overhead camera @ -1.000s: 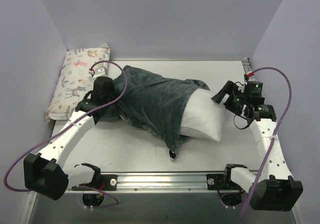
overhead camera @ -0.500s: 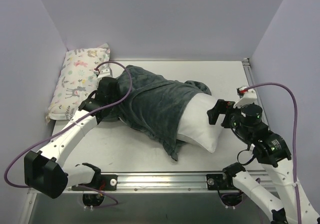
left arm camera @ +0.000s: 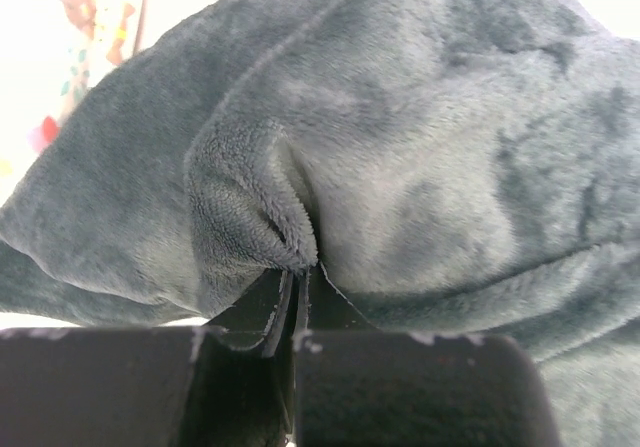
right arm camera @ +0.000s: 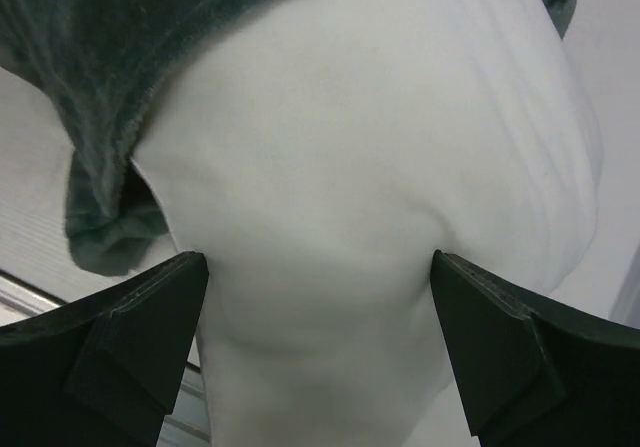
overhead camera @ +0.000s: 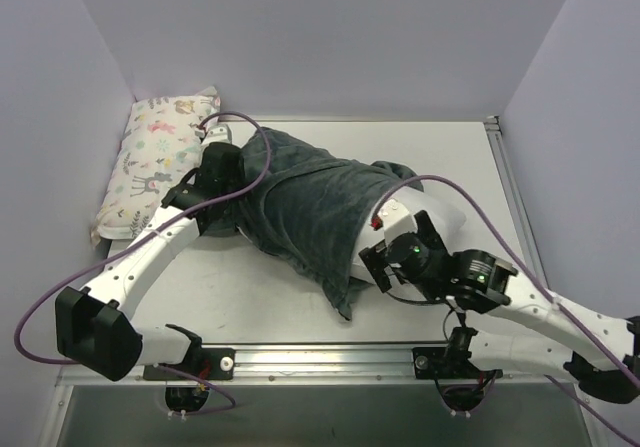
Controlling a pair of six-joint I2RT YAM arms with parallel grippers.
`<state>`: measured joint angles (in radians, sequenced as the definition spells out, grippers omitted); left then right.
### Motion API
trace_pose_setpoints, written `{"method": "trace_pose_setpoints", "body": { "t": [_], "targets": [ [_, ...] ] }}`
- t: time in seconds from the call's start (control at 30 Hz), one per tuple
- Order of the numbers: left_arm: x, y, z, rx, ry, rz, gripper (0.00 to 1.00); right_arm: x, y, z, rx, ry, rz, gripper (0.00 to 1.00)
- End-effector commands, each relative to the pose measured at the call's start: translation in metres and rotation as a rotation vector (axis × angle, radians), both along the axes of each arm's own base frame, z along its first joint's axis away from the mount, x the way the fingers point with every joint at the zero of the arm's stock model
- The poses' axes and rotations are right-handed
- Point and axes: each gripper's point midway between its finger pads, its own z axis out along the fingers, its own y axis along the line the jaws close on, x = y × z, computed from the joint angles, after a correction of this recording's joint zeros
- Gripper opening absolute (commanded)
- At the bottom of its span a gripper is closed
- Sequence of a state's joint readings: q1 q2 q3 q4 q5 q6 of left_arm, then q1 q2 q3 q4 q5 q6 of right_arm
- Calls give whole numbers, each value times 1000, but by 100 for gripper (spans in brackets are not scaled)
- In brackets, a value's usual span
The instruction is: Remove the pillowcase from the pillow
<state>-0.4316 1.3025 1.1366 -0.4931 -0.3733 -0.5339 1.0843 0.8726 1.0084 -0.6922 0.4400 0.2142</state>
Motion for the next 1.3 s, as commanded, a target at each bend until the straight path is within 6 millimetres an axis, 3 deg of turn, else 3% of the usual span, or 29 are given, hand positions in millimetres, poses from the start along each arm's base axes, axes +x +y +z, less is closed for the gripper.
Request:
{"method": "trace_pose_setpoints", "body": {
  "t": [0.0, 0.13, 0.2, 0.27, 0.3, 0.37, 0.47, 0.5, 0.57, 0.6, 0.7, 0.73, 0.8, 0.87, 0.9, 0.93, 0.97, 1.0, 1.03, 1.1, 1.13, 1.17, 1.2, 1.23, 1.27],
  "targets": [
    [13, -14, 33, -32, -75, -49, 0, 20, -19, -13, -272, -78, -109, 100],
    [18, -21, 45, -22, -83, -101, 0, 33, -11, -23, -379, -78, -130, 95],
    [19, -24, 53, -22, -86, -120, 0, 40, -8, -21, -384, -67, -141, 65],
    [20, -27, 62, -21, -97, -137, 0, 45, -1, -6, -324, -60, -142, 15],
    [20, -29, 66, -29, -105, -149, 0, 49, -4, 1, -289, -51, -159, 10],
    [18, -28, 70, -23, -103, -158, 0, 47, 15, 24, -149, -12, -98, 0],
    [12, -25, 93, -19, -137, -167, 0, 34, 35, 64, 56, 15, 9, 0],
    [7, -21, 110, -23, -173, -161, 0, 29, 39, 95, 146, -16, 43, 0],
    [-3, -13, 127, -8, -197, -157, 0, 17, 46, 123, 247, -16, 110, 0],
    [-11, -9, 153, -21, -254, -156, 0, 6, 50, 148, 331, -22, 159, 0],
    [-26, 1, 190, -27, -336, -150, 0, -9, 50, 184, 449, -44, 204, 0],
    [-30, 3, 210, -41, -377, -148, 0, -7, 46, 189, 462, -57, 184, 0],
    [-25, -3, 223, -49, -397, -160, 0, 7, 34, 191, 473, -72, 101, 0],
    [-18, -13, 239, -62, -414, -183, 0, 22, 27, 178, 496, -16, 27, 0],
    [-3, -25, 226, -52, -372, -198, 0, 44, 13, 171, 522, 2, -60, 0],
    [2, -37, 223, -52, -360, -221, 0, 50, 18, 145, 547, 104, -70, 0],
    [21, -51, 209, -43, -319, -235, 0, 61, 14, 130, 553, 140, -106, 0],
    [30, -62, 200, -49, -292, -260, 0, 90, -1, 111, 564, 167, -205, 0],
    [38, -71, 186, -47, -247, -276, 2, 100, -3, 91, 573, 223, -234, 0],
    [67, -93, 146, -27, -140, -291, 2, 131, -15, 29, 570, 362, -380, 0],
    [72, -100, 126, -13, -86, -302, 2, 144, -25, 10, 574, 391, -440, 0],
    [78, -106, 112, -9, -55, -309, 10, 146, -25, -19, 577, 466, -466, 0],
    [86, -115, 86, 5, -1, -315, 16, 160, -24, -43, 583, 509, -499, 0],
    [88, -119, 76, 3, 15, -316, 23, 164, -28, -56, 585, 532, -525, 0],
    [90, -123, 69, 7, 24, -321, 39, 168, -33, -71, 567, 540, -561, 0]
  ]
}}
